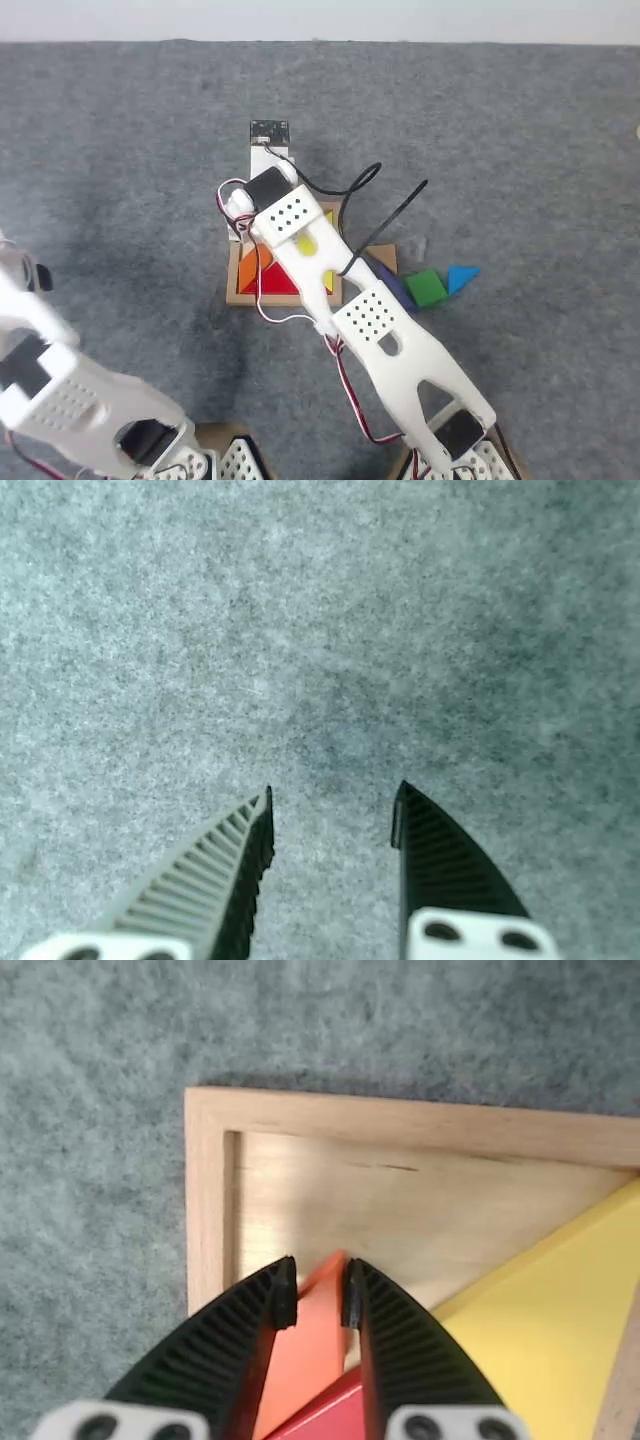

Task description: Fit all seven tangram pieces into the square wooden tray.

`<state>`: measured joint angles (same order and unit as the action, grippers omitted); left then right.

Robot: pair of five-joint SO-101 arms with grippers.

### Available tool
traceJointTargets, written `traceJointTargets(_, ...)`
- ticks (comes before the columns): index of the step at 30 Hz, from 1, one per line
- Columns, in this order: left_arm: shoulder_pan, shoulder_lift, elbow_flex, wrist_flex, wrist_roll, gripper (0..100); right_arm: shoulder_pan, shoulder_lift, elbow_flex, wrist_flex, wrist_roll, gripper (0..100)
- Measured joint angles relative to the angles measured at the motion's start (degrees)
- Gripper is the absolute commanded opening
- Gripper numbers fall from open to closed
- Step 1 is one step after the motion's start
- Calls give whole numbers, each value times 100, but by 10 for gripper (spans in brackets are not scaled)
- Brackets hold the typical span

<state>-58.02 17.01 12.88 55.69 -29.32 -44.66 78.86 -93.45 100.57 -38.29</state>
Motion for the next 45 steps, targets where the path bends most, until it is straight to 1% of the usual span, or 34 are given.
traceJointTargets(9,0,0,0,0,0,192,0,0,0,0,0,99)
traceJointTargets(13,35,0,0,0,0,192,0,0,0,0,0,209)
traceJointTargets(15,70,0,0,0,0,192,0,0,0,0,0,244)
traceJointTargets(22,132,0,0,0,0,192,9,0,-53,0,0,248)
traceJointTargets(24,202,0,0,9,18,192,149,-9,-88,0,0,248)
traceJointTargets(26,360,0,-18,193,149,192,457,-158,-88,0,70,248)
traceJointTargets(28,598,0,-176,545,299,192,826,-475,-79,0,360,248)
traceJointTargets(31,1046,-158,-360,1029,580,192,1371,-1213,-79,0,1011,248)
traceJointTargets(37,2145,-967,-369,1574,1301,192,2224,-2822,-79,9,2664,247)
traceJointTargets(39,2532,-1336,-176,1644,1486,192,2567,-3385,35,9,3270,247)
traceJointTargets(42,2901,-1855,325,1618,1679,192,3068,-4237,862,9,3982,247)
traceJointTargets(45,3068,-2382,1037,1319,1802,194,3429,-5046,2470,9,4545,247)
